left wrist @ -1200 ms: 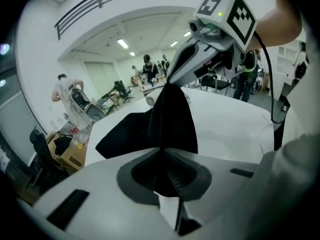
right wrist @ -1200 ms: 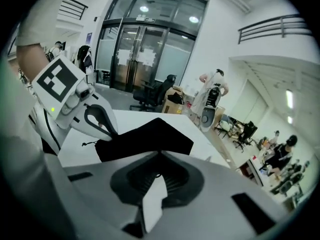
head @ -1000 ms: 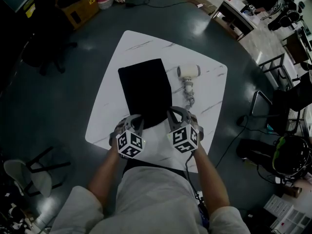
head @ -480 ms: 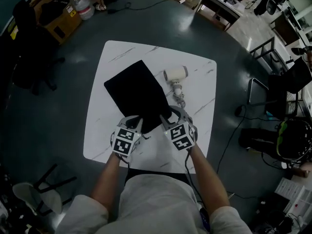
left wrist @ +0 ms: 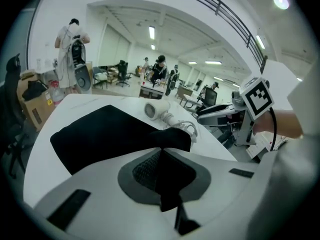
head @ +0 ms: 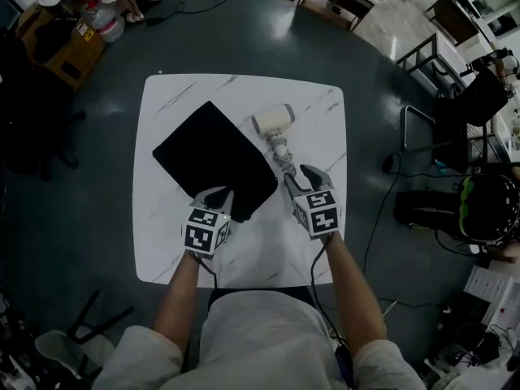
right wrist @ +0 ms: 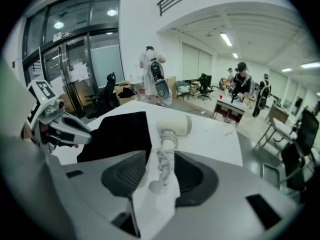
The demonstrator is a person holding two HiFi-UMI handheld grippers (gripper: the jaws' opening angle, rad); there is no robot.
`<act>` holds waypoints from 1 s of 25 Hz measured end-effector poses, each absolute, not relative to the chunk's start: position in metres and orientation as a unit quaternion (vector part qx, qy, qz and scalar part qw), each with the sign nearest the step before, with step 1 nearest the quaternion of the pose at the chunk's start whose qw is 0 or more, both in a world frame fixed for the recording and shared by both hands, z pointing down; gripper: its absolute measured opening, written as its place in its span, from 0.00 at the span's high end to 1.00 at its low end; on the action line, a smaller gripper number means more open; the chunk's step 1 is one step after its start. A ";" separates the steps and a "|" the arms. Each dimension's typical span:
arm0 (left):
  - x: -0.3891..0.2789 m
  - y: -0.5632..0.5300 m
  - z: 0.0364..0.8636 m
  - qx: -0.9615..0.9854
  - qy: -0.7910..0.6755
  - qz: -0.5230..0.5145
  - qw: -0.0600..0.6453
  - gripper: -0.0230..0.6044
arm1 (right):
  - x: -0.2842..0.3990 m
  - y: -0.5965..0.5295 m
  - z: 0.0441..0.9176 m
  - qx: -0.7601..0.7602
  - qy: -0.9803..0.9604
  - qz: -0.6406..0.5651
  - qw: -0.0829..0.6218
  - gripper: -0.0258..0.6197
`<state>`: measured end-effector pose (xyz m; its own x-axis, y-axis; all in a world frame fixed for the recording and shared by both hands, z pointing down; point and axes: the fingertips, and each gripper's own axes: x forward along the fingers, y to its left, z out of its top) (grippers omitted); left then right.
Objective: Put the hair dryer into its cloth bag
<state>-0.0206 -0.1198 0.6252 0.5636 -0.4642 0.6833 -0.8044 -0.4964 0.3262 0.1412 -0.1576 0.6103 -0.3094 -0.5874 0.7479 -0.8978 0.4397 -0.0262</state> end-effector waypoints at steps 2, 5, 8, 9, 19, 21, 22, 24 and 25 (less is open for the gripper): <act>-0.018 -0.123 0.625 0.823 -0.385 0.262 0.325 0.94 | 0.144 -0.165 0.620 0.481 -0.764 0.242 0.356 0.67; -0.016 -0.126 0.625 0.822 -0.383 0.264 0.329 0.94 | 0.142 -0.179 0.628 0.481 -0.753 0.262 0.364 0.66; -0.011 -0.126 0.629 0.820 -0.379 0.267 0.334 0.94 | 0.140 -0.193 0.641 0.476 -0.746 0.287 0.366 0.62; -0.008 -0.125 0.630 0.820 -0.378 0.268 0.335 0.94 | 0.141 -0.196 0.645 0.473 -0.744 0.291 0.371 0.61; -0.018 -0.121 0.627 0.812 -0.387 0.266 0.345 0.94 | 0.130 -0.226 0.690 0.460 -0.711 0.339 0.409 0.53; -0.021 -0.118 0.626 0.811 -0.388 0.265 0.349 0.94 | 0.127 -0.228 0.694 0.462 -0.706 0.348 0.410 0.53; -0.022 -0.117 0.626 0.810 -0.388 0.265 0.350 0.94 | 0.126 -0.229 0.696 0.463 -0.703 0.352 0.409 0.53; -0.023 -0.115 0.626 0.810 -0.387 0.265 0.352 0.94 | 0.124 -0.230 0.699 0.463 -0.700 0.359 0.408 0.53; -0.024 -0.114 0.626 0.809 -0.387 0.265 0.353 0.94 | 0.123 -0.231 0.701 0.462 -0.700 0.362 0.407 0.53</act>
